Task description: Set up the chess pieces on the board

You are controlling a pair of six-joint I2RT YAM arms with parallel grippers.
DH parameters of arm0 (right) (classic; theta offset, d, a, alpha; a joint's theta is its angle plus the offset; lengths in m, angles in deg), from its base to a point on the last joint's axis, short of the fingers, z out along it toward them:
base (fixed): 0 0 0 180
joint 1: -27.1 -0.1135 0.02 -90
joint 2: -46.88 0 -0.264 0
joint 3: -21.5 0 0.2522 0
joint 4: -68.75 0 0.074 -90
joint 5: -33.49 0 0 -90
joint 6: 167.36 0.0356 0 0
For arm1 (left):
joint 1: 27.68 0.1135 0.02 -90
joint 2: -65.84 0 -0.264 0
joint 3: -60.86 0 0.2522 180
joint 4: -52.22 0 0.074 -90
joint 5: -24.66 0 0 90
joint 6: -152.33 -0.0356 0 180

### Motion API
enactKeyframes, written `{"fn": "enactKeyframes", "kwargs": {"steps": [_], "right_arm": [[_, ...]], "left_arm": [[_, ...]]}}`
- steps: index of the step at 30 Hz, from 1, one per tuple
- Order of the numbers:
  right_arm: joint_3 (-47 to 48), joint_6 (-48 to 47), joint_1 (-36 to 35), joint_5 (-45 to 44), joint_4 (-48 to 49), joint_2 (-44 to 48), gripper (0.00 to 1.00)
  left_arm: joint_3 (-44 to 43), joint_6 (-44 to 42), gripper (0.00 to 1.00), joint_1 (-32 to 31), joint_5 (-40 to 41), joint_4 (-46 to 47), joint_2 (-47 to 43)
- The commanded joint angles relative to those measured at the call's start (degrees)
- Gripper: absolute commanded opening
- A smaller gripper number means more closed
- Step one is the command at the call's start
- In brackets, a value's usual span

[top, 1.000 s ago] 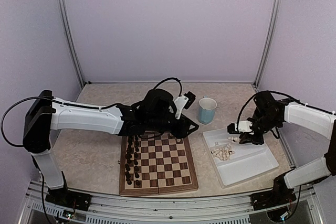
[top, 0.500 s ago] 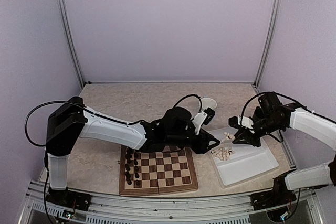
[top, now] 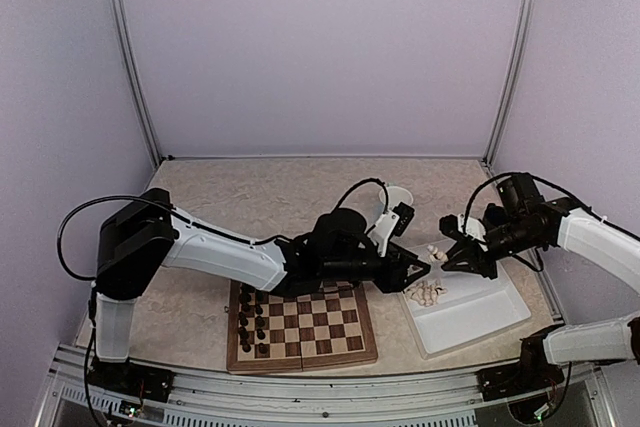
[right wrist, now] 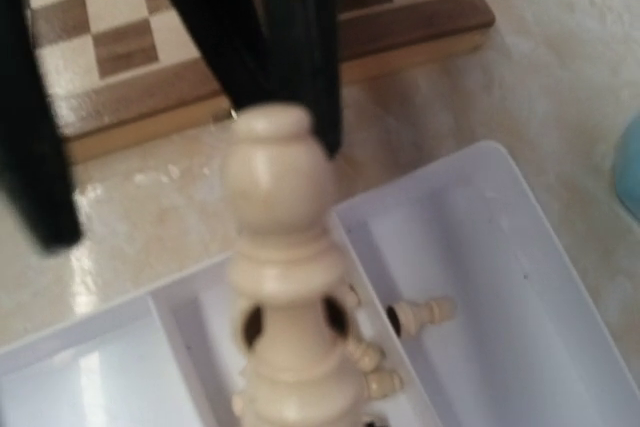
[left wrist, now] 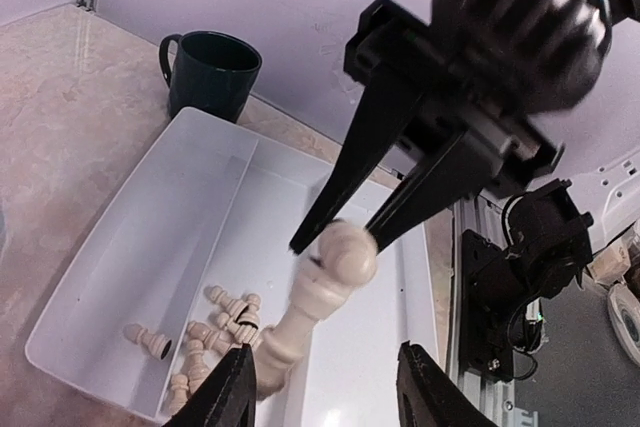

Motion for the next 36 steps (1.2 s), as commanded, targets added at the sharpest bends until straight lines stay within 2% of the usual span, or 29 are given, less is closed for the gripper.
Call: {"fn": "enactKeyframes", "kwargs": {"steps": [1, 7, 12, 18, 23, 30, 36], "right_arm": [[1.66, 2.22, 0.49, 4.85, -1.94, 1.77, 0.08], [2.94, 4.57, 0.56, 9.44, -2.36, 1.85, 0.08], [2.92, 5.96, 0.57, 11.11, -1.79, 1.85, 0.08], [2.33, 6.43, 0.57, 7.74, -0.89, 1.46, 0.09], [1.91, 5.59, 0.39, 6.24, -0.76, 0.66, 0.09], [1.67, 5.28, -0.42, 5.22, -0.68, -0.52, 0.09], [1.64, 5.23, -0.79, 4.84, -0.75, 0.08, 0.10]], "left_arm": [[8.11, -0.64, 0.50, -0.43, 0.94, 12.93, -1.90], [12.22, 2.14, 0.50, 0.30, -2.12, 23.45, -1.97], [12.29, 3.91, 0.51, 1.33, -3.09, 26.73, -0.21], [15.13, 4.60, 0.50, 1.81, -4.10, 33.38, -1.03], [9.58, 4.41, 0.50, 1.87, -4.86, 25.02, -1.87], [3.24, 4.70, 0.49, 1.33, -6.53, 20.99, 0.97], [-0.81, 4.92, 0.42, 1.38, -5.70, 17.18, 3.06]]}}
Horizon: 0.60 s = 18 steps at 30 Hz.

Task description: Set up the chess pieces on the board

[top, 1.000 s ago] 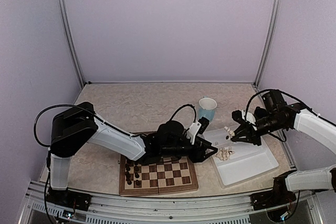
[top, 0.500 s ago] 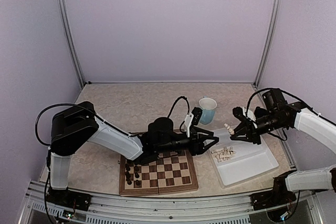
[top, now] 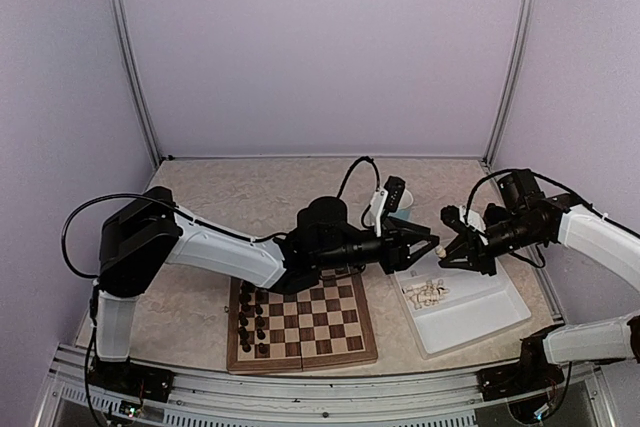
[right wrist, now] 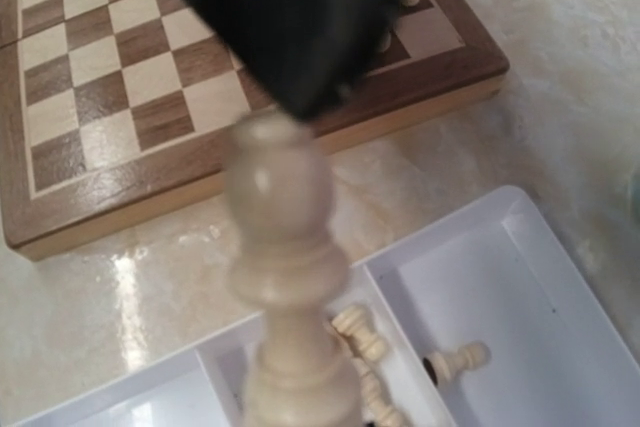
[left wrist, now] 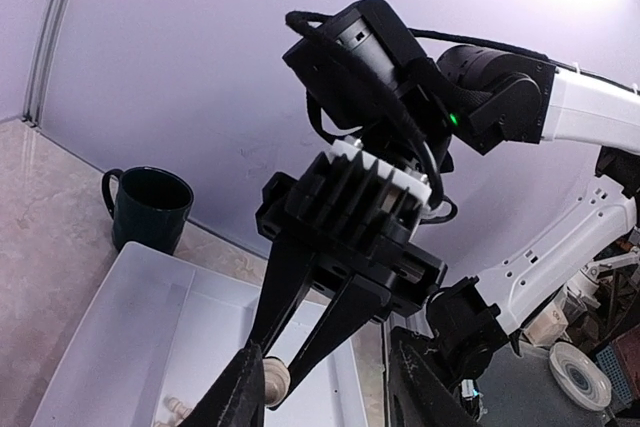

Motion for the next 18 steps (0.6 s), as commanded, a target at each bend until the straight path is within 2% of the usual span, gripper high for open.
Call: {"fn": "enactKeyframes", "kwargs": {"steps": [1, 10, 14, 18], "right_arm": [[0.03, -0.25, -0.60, -0.08, -0.02, 0.37, 0.10], [-0.58, -0.26, -0.70, 0.48, 0.05, 0.68, 0.10], [-0.80, -0.08, -0.79, 0.56, 0.17, 0.64, 0.10], [-0.98, 0.13, -0.79, 0.36, 0.41, 0.55, 0.10]], "left_arm": [[-3.37, 0.51, 0.41, -0.24, -0.09, -4.50, 2.69], [-5.07, 0.48, 0.44, -0.36, 4.32, -8.64, 3.81], [-3.34, 0.40, 0.45, -0.42, 4.83, -6.68, 2.93], [-1.15, 0.39, 0.45, -0.54, 2.08, -2.36, 1.96]]}}
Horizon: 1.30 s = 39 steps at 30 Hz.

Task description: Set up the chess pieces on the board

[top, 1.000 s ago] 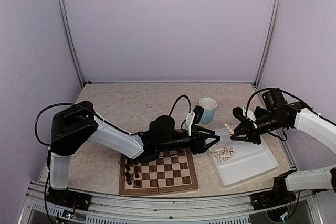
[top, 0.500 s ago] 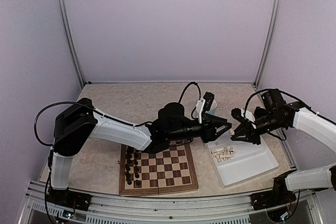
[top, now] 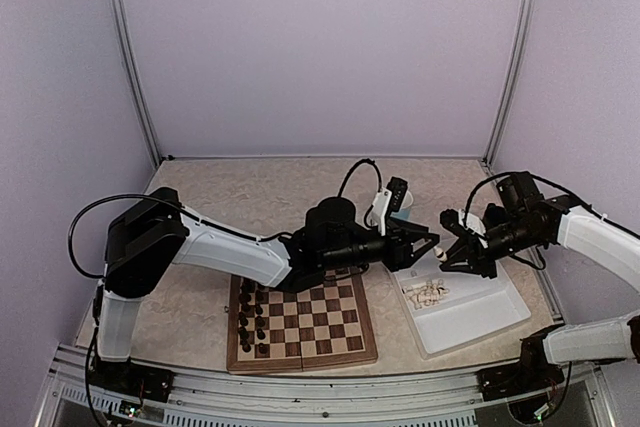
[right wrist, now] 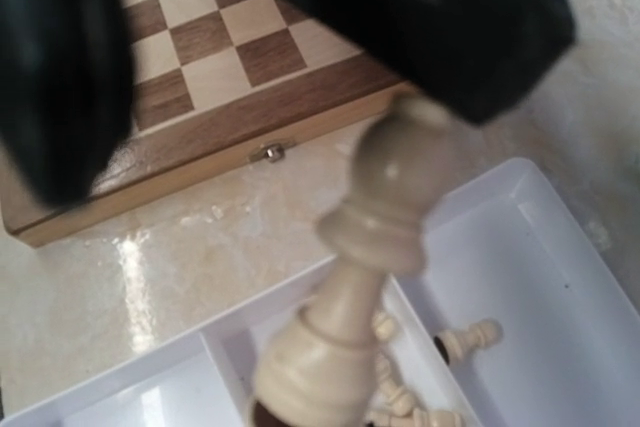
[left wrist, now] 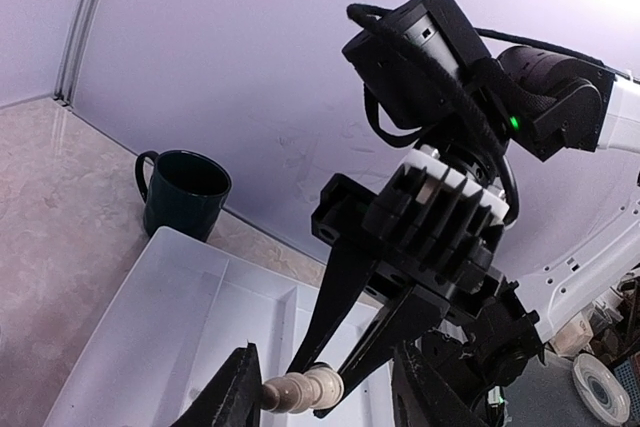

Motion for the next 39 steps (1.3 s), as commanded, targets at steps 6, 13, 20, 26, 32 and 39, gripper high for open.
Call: {"fn": "enactKeyframes", "kwargs": {"steps": [6, 13, 20, 26, 32, 39], "right_arm": [[-0.47, 0.60, -0.69, 1.90, 1.48, 0.20, 0.10], [-0.35, 0.82, -0.68, 1.91, 1.76, -0.23, 0.10], [-0.70, 0.96, -0.76, 1.94, 2.14, -0.32, 0.10], [-0.70, 1.04, -0.81, 2.02, 2.31, -0.50, 0.10], [-0.79, 1.13, -0.83, 2.36, 2.49, -0.64, 0.10], [-0.96, 1.22, -0.94, 2.53, 2.65, -0.68, 0.10]], "left_arm": [[7.10, -0.64, 0.45, -1.02, 0.84, 6.99, -4.03], [9.32, 0.08, 0.49, -1.07, 2.90, 9.76, -4.90], [5.82, 1.01, 0.48, -0.80, 1.38, 6.34, -2.62], [2.32, 1.51, 0.46, -0.80, -0.72, 4.25, 0.07], [-1.37, 1.63, 0.43, -0.78, -1.32, 0.37, 2.36], [-3.30, 1.54, 0.32, -0.84, -1.30, -0.94, 3.47]]}}
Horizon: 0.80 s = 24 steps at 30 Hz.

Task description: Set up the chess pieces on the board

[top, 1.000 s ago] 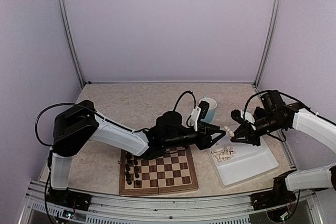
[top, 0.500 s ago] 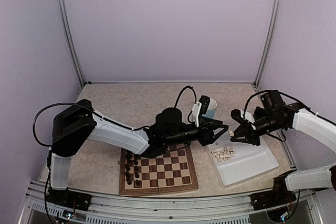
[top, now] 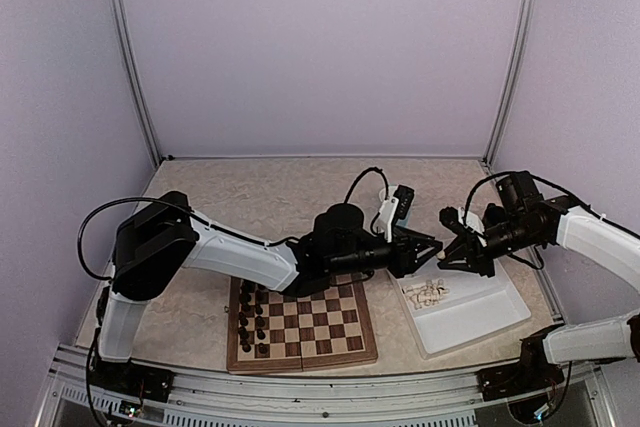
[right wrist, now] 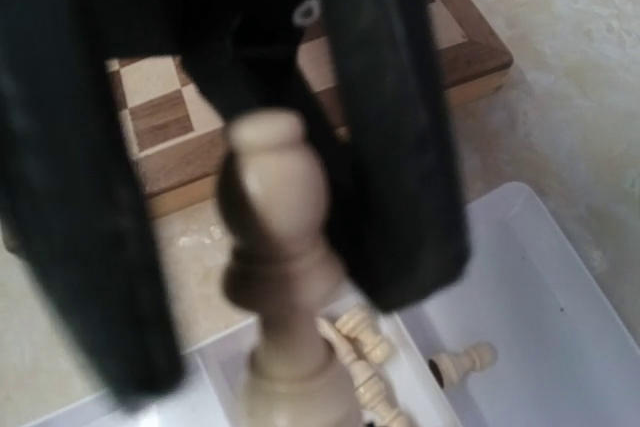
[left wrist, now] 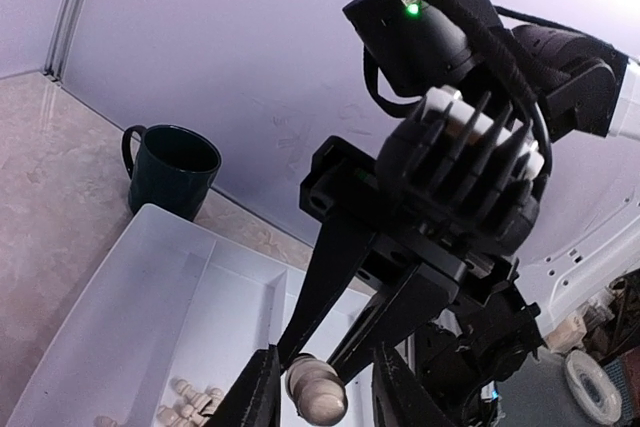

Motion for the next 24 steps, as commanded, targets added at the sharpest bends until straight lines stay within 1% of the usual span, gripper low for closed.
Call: {"fn": "enactKeyframes", "kwargs": {"steps": [1, 6, 10, 12, 16, 19, 22, 24], "right_arm": [[-0.52, 0.60, -0.79, 1.07, 0.47, -0.33, 0.10], [-1.08, 0.74, -0.79, 0.76, 1.11, -0.42, 0.10], [-1.79, 1.25, -0.79, -0.29, 2.01, -0.81, 0.10], [-2.16, 1.75, -0.79, -0.75, 2.93, -0.99, 0.10], [-2.26, 2.29, -0.79, -1.48, 4.19, -1.41, 0.10], [-2.18, 2.55, -0.79, -1.76, 4.71, -1.94, 0.10], [-2.17, 2.84, -0.79, -1.97, 4.95, -2.09, 0.10], [-2.22, 2.96, -0.79, -2.18, 5.11, -2.08, 0.10]], "left_arm": [[-1.80, -0.06, 0.27, 0.06, -0.77, -1.01, 1.06], [0.73, -0.86, 0.11, 0.08, 0.48, -0.76, -1.03], [5.41, -5.52, 0.06, 0.07, 3.06, -4.98, -6.56], [7.99, -8.77, 0.05, 0.10, 4.85, -9.54, -10.77], [11.20, -13.74, 0.05, 0.14, 10.48, -23.49, -17.62], [12.56, -13.68, 0.05, 0.27, 15.15, -33.68, -20.08], [12.01, -12.32, 0.06, 0.49, 18.18, -40.94, -19.90], [11.15, -10.85, 0.06, 0.77, 19.50, -43.81, -18.81]]}}
